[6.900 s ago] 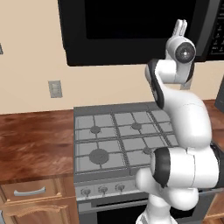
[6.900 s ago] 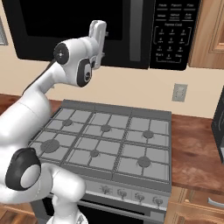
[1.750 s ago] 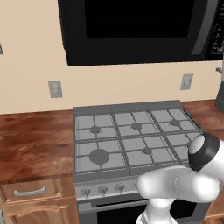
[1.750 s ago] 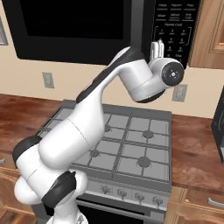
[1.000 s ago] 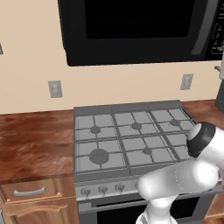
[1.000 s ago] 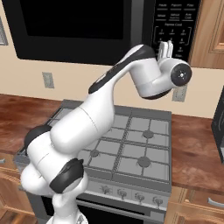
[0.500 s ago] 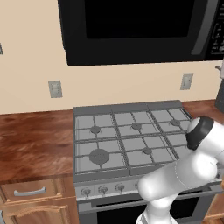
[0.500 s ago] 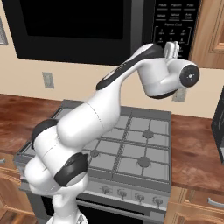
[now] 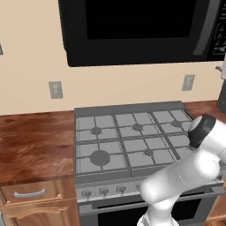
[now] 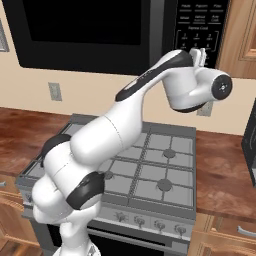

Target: Transport the shrimp from the fridge to the microwave and turn on the microwave.

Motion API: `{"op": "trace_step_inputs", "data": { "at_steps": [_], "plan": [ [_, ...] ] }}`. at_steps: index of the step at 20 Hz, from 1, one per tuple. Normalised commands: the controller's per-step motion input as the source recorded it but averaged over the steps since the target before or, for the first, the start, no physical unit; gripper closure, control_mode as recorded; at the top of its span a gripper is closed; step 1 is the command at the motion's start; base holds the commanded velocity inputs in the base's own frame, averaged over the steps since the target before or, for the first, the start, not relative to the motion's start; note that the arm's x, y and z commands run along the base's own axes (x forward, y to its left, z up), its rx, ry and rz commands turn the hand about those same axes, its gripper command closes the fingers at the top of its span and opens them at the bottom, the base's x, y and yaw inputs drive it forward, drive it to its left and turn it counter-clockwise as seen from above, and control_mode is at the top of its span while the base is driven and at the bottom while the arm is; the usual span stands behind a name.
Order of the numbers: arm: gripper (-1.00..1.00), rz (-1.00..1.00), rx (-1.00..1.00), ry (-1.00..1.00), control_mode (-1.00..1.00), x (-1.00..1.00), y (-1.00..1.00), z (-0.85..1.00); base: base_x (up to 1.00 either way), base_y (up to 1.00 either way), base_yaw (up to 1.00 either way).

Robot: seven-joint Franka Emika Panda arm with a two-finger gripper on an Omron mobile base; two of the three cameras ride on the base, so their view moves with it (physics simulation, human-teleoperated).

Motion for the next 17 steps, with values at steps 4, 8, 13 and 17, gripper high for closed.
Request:
{"op": "trace_step_inputs", "data": {
  "at_steps": [4,8,13,17],
  "plan": [
    [-1.0,0.04,0.0,0.0,-1.0,0.12,0.08,-0.02,0.0,0.0,0.0],
    [-1.0,0.04,0.02,0.0,-1.0,0.16,0.0,0.0,0.0,0.0,0.0],
    [-1.0,0.05,0.02,0.0,-1.0,0.11,-0.01,0.0,0.0,0.0,0.0],
    [-1.0,0.07,0.0,0.0,-1.0,-0.12,0.05,-0.01,0.0,0.0,0.0]
  ]
}}
